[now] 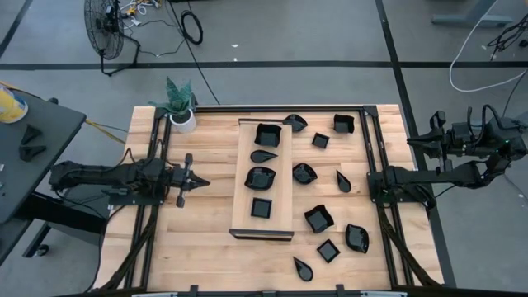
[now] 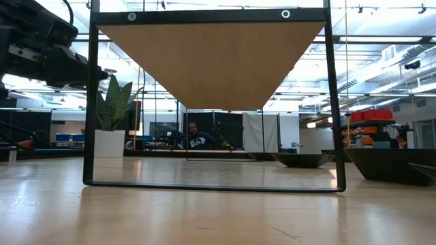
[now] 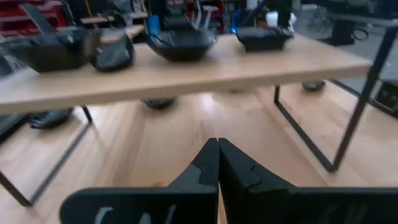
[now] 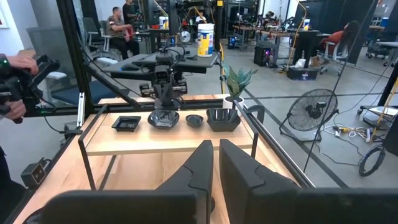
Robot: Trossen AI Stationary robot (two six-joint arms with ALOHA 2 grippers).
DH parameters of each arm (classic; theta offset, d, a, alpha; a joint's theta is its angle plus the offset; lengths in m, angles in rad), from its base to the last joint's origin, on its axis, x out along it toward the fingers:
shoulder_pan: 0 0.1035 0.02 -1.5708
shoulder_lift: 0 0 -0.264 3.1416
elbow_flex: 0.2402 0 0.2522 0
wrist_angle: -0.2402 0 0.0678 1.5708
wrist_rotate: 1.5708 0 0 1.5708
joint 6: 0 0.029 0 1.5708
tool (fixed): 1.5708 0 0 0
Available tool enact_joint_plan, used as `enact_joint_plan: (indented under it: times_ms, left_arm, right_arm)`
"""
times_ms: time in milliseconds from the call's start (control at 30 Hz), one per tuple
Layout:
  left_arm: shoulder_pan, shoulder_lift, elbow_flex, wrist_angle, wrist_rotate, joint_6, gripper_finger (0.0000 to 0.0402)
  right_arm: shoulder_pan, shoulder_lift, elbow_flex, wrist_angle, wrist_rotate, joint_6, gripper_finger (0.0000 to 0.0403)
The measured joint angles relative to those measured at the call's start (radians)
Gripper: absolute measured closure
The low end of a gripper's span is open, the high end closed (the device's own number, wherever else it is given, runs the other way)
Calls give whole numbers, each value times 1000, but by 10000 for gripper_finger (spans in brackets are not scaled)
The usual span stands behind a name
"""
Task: Pick & Place Mini shaped plates
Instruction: Stack the distorted square plate on top of the distorted square plate on the shelf
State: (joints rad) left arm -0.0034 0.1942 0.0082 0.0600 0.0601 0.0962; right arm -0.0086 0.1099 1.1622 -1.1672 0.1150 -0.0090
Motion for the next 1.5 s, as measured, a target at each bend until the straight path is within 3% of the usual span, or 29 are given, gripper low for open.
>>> enact_joint_plan:
  times_ms: [567,1500]
  left_arm:
    - [57,-195,0,-30,2,-6,400]
    - [44,-188,-1,0,8,-85,399]
  right_arm:
    - [0,0,0,0,0,0,369]
    - [0,0,0,0,0,0,369]
